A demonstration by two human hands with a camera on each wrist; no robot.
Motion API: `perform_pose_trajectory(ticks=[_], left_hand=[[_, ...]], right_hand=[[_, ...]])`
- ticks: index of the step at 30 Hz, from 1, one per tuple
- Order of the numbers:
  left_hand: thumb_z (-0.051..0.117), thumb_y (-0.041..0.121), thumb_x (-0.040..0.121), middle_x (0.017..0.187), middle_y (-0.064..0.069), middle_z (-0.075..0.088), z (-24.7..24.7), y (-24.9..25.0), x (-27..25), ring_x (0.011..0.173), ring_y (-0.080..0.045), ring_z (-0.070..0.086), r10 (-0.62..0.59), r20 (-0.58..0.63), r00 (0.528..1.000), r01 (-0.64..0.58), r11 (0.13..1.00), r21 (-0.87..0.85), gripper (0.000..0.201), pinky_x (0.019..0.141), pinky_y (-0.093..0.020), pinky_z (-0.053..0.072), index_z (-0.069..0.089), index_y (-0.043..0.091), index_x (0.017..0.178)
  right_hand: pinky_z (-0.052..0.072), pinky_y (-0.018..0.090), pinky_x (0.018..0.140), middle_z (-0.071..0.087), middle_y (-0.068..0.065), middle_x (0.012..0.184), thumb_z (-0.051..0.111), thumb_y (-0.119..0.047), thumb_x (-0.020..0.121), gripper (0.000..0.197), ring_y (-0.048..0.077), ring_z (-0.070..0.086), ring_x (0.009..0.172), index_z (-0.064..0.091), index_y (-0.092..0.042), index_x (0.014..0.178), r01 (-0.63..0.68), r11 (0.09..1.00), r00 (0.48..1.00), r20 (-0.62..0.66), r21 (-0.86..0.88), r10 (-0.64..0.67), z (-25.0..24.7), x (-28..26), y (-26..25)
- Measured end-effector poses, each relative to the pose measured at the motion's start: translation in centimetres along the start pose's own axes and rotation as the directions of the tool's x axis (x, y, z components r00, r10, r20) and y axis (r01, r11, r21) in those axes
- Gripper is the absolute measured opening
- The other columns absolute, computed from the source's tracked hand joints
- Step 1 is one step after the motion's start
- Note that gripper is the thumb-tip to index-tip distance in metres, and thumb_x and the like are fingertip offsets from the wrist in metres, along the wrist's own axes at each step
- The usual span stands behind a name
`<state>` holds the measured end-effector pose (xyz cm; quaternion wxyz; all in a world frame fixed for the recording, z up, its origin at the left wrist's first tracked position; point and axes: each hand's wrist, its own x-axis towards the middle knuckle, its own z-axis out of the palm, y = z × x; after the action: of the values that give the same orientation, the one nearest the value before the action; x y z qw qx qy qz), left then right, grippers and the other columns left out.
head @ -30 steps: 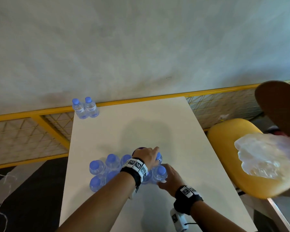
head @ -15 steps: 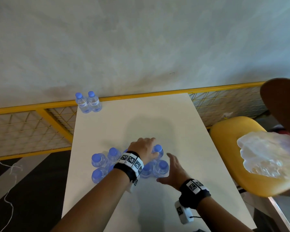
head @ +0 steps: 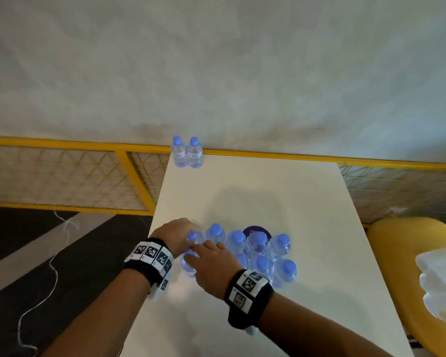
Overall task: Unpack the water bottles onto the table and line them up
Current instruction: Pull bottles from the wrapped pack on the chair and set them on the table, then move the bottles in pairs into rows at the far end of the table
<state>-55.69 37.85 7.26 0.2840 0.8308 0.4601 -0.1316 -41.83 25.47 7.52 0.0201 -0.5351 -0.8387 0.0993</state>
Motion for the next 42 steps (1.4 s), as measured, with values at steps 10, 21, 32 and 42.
perform_pose_trajectory(ticks=[10,21,32,42], left_hand=[[0.059,0.011,0.09,0.11,0.0,0.054,2.1,-2.9,0.8,0.102,-0.028,0.064,0.013,-0.129,0.992,-0.011,1.0,0.012,0.03,0.086,-0.043,0.054,0.061,0.028,0.115],[0.057,0.006,0.098,0.111,0.003,0.052,-3.4,-8.7,4.4,0.092,-0.032,0.063,-0.062,-0.346,0.936,0.047,0.998,-0.052,0.028,0.079,-0.044,0.053,0.057,0.027,0.117],[0.058,0.001,0.093,0.132,-0.007,0.057,-11.7,-11.1,14.8,0.119,-0.033,0.06,-0.137,-0.337,0.931,0.134,0.99,-0.033,0.042,0.102,-0.044,0.049,0.058,0.018,0.132],[0.054,0.016,0.099,0.116,-0.006,0.059,-12.5,-13.5,22.0,0.106,-0.032,0.064,-0.097,-0.326,0.941,0.131,0.988,0.084,0.008,0.09,-0.041,0.051,0.053,0.021,0.105]], right_hand=[[0.051,0.045,0.084,0.057,0.019,0.124,0.056,-0.004,0.094,0.024,0.036,0.06,0.101,0.062,-0.005,0.116,-0.015,0.988,0.979,0.201,-0.156,0.047,0.3,4.0,-2.2],[0.051,0.039,0.082,0.057,0.005,0.106,0.059,-0.029,0.089,0.022,0.031,0.062,0.093,0.062,-0.017,0.108,-0.263,0.944,0.965,0.036,0.198,0.261,-7.8,8.9,4.0],[0.051,0.032,0.068,0.066,0.008,0.096,0.073,-0.031,0.082,0.024,0.029,0.066,0.083,0.065,-0.012,0.094,-0.544,0.809,0.839,0.152,0.222,0.522,-9.0,23.2,14.3],[0.054,0.034,0.073,0.066,0.009,0.101,0.068,-0.021,0.088,0.015,0.03,0.068,0.087,0.066,-0.01,0.098,-0.561,0.788,0.828,0.154,0.255,0.539,-3.7,30.3,17.7]])
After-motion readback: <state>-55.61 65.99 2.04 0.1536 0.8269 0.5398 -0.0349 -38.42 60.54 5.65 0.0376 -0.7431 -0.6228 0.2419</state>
